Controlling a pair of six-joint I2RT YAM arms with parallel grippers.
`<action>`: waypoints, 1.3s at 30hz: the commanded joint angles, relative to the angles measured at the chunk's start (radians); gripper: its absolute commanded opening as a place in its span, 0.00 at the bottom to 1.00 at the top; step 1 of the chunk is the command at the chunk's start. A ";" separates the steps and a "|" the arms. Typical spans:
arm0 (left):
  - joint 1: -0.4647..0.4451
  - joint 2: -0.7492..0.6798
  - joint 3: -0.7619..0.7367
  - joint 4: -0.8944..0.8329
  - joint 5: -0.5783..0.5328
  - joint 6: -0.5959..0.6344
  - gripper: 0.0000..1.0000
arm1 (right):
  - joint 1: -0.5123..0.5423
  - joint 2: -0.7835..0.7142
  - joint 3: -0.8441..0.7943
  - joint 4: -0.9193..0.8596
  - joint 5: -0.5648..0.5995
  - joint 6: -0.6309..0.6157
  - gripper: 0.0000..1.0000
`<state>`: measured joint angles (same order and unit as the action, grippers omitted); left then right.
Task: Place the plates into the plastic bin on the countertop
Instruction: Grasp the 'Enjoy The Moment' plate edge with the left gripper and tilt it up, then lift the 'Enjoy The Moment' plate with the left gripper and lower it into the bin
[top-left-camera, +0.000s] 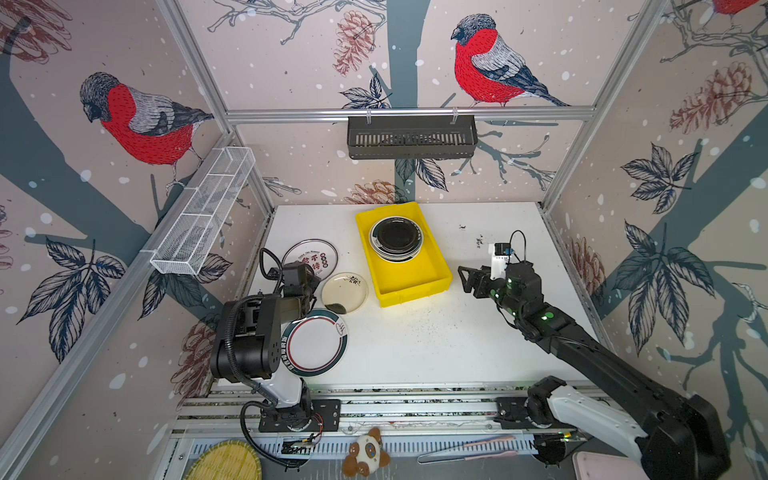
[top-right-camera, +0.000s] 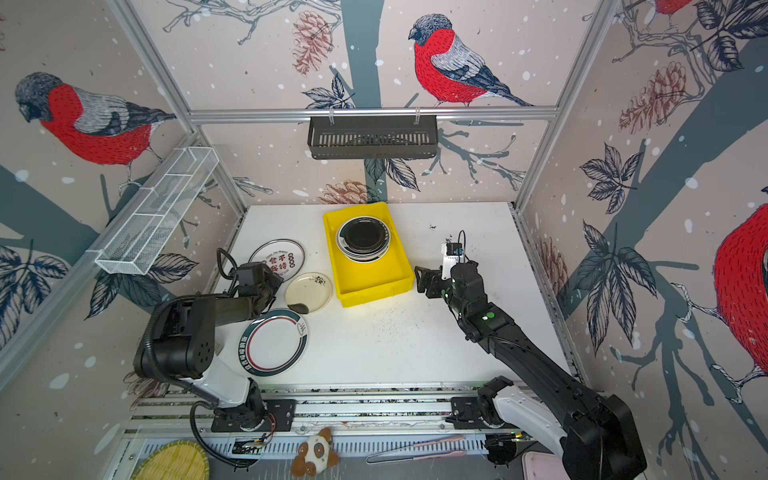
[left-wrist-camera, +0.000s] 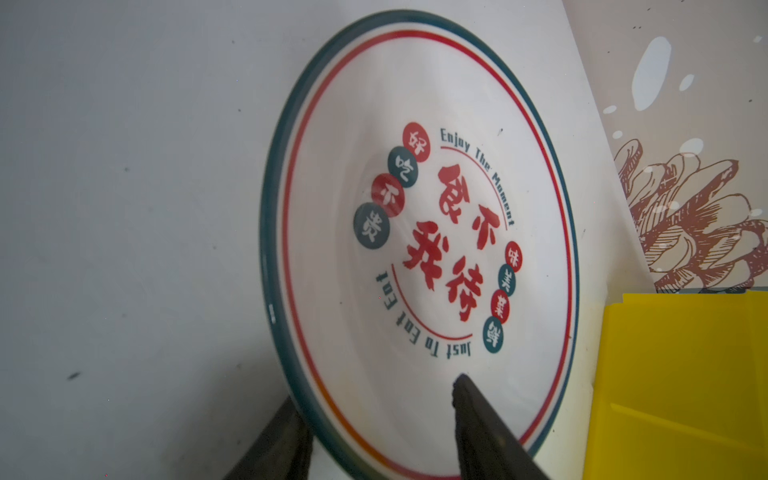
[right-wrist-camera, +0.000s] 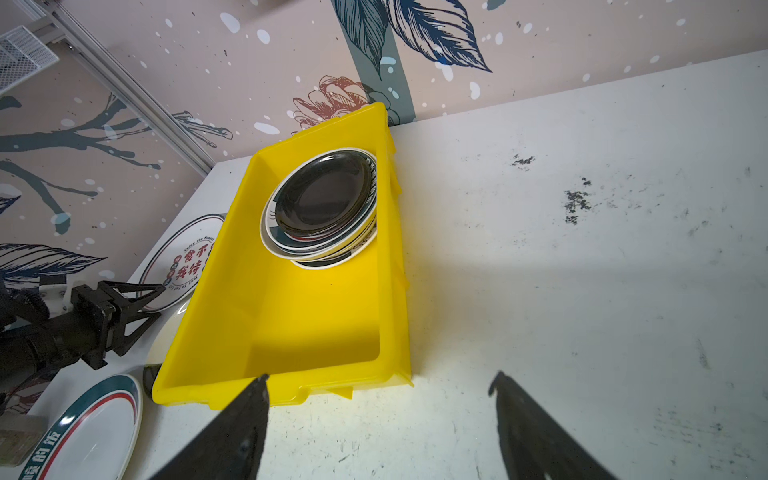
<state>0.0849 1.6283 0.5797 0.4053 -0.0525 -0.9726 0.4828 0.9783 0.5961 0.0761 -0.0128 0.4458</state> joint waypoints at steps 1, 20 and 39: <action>0.004 0.024 0.015 -0.049 0.013 -0.007 0.26 | -0.003 0.003 0.004 0.002 0.005 0.004 0.84; 0.039 0.056 0.086 -0.068 0.023 0.028 0.00 | -0.010 0.012 0.004 0.011 -0.008 0.016 0.84; 0.044 -0.110 0.121 -0.052 0.123 0.071 0.00 | -0.016 0.087 0.049 0.011 -0.041 0.023 0.83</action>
<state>0.1276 1.5524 0.7052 0.3031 0.0349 -0.9089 0.4679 1.0565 0.6304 0.0769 -0.0410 0.4683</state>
